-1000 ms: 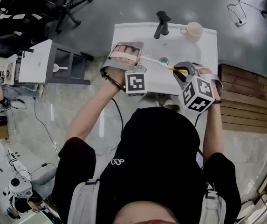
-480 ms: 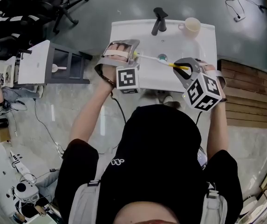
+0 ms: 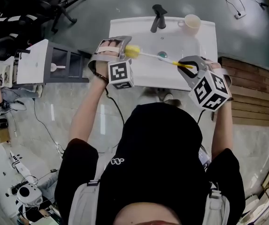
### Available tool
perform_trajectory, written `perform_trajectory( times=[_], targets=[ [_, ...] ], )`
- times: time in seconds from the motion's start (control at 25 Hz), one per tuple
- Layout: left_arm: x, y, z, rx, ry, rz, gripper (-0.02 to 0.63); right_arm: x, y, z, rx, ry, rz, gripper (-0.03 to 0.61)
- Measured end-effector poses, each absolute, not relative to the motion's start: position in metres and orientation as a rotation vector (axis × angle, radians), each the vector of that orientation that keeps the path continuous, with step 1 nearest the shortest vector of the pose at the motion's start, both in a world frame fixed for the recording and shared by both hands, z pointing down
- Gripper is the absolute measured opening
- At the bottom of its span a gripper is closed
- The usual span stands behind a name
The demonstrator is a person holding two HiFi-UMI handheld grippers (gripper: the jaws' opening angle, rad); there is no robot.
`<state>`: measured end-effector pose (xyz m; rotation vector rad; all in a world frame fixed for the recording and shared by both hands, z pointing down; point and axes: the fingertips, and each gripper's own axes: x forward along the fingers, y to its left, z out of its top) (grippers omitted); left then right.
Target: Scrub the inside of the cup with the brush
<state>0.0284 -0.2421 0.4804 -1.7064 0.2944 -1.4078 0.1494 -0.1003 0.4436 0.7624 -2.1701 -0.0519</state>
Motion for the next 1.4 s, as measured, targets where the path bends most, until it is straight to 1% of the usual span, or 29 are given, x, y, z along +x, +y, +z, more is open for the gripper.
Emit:
perform_trajectory(
  times=[0.4, 0.64, 0.92, 1.24, 1.4],
  targets=[
    [0.012, -0.256, 0.473, -1.807, 0.416, -1.398, 0.268, 0.174, -0.086, 0.438, 0.836, -2.281, 0.062, 0.048],
    [-0.006, -0.272, 0.464, -2.024, 0.617, -1.318, 0.268, 0.196, -0.084, 0.433, 0.977, -2.337, 0.141, 0.048],
    [0.015, -0.272, 0.440, -2.368, 0.816, -1.075, 0.268, 0.200, -0.106, 0.403, 1.179, -2.478, 0.151, 0.048],
    [0.059, -0.272, 0.385, -2.614, 0.917, -0.694, 0.268, 0.201, -0.161, 0.334, 1.453, -2.629, 0.006, 0.048],
    [0.082, -0.267, 0.359, -2.693, 0.902, -0.508, 0.268, 0.196, -0.185, 0.297, 1.504, -2.714, -0.064, 0.049]
  ],
)
